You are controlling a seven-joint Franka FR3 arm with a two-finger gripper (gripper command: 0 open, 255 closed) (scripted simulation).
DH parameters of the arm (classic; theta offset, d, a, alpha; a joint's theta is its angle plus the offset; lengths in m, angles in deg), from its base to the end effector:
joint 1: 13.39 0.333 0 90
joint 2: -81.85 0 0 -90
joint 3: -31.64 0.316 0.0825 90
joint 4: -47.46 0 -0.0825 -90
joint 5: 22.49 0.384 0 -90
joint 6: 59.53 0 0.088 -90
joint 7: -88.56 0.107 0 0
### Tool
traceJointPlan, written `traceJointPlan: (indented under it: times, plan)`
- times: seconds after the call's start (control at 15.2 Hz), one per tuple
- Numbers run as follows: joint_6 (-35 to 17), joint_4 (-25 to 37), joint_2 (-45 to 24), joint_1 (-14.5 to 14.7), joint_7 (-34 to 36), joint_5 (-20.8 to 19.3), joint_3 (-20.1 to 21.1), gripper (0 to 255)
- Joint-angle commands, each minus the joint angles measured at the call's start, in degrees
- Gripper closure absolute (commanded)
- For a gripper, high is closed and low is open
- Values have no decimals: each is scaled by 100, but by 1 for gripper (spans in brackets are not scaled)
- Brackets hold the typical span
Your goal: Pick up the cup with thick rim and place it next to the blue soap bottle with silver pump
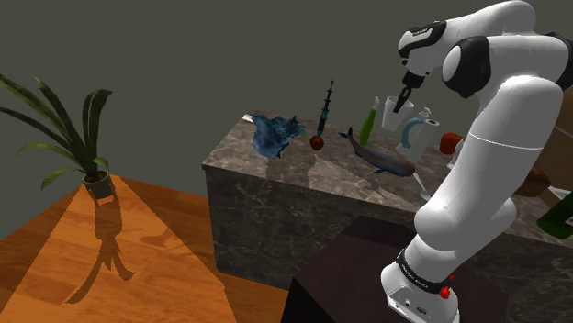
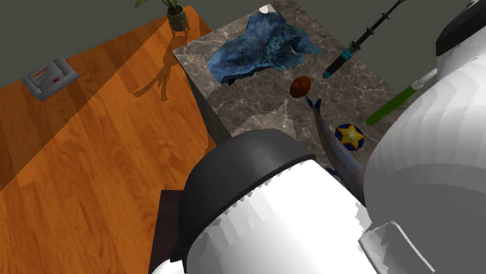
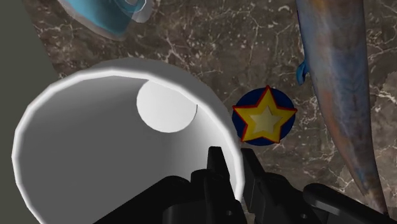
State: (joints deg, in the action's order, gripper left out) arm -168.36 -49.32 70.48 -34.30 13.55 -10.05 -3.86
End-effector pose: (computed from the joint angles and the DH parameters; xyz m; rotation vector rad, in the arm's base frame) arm 0.3757 -0.4917 0.5005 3.1001 0.4238 0.1651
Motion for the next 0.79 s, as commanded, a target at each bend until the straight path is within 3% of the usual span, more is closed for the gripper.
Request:
traceJointPlan:
  times: [0.0, 0.73]
  plan:
    - [-155, -138, -15, 4, -27, 21, 7, 255]
    - [-918, -746, -225, -14, -210, 220, 65, 255]
